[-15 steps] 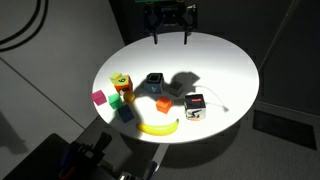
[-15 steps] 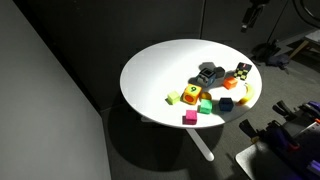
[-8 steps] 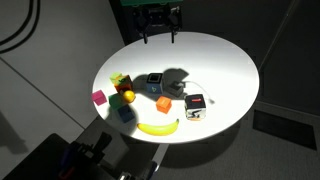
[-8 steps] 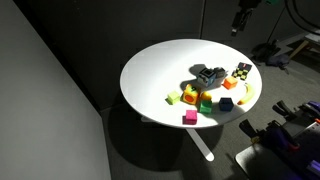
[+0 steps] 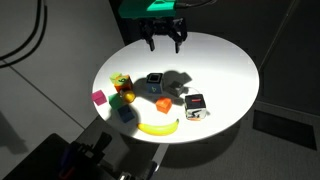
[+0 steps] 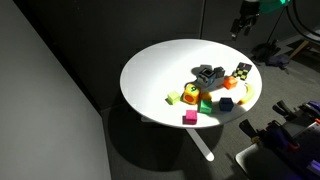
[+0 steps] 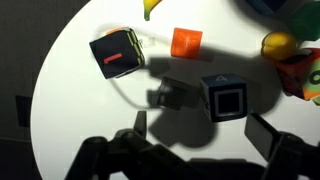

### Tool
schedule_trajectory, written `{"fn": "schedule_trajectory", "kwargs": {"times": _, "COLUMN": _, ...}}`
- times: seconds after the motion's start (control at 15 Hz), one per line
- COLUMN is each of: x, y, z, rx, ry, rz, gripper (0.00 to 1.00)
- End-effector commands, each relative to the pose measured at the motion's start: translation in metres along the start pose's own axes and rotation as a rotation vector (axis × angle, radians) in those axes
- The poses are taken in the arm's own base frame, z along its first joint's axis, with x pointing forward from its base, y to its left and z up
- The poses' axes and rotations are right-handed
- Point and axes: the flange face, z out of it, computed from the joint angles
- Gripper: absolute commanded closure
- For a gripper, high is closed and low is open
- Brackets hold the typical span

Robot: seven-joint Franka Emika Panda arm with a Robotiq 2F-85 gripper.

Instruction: Pick up the gray block and put it on top of the light green block

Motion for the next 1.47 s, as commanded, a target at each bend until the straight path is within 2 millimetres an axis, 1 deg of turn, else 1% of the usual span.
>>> {"fn": "schedule_trajectory", "kwargs": {"times": 0.0, "x": -0.003, "y": 0.0, "z": 0.01, "rx": -0.016, "ry": -0.003, "rz": 0.05, "gripper": 0.0}}
{"fn": "schedule_trajectory", "kwargs": {"times": 0.33, "x": -0.002, "y": -0.006, "z": 0.031, "rx": -0.017, "ry": -0.014, "rz": 0.037, "gripper": 0.0}}
{"fn": "schedule_trajectory", "kwargs": {"times": 0.8, "x": 0.003, "y": -0.004, "z": 0.057, "rx": -0.01, "ry": -0.013, "rz": 0.035, "gripper": 0.0}}
{"fn": "schedule_trajectory", "kwargs": {"times": 1.0, "x": 0.006, "y": 0.0, "z": 0.069, "rx": -0.014, "ry": -0.007, "rz": 0.044, "gripper": 0.0}}
{"fn": "schedule_trajectory", "kwargs": {"times": 1.2, "x": 0.008, "y": 0.007, "z": 0.085, "rx": -0.015, "ry": -0.015, "rz": 0.061, "gripper": 0.0}}
{"fn": "schedule_trajectory", "kwargs": {"times": 1.4, "x": 0.011, "y": 0.015, "z": 0.106, "rx": -0.018, "ry": -0.039, "rz": 0.085, "gripper": 0.0}}
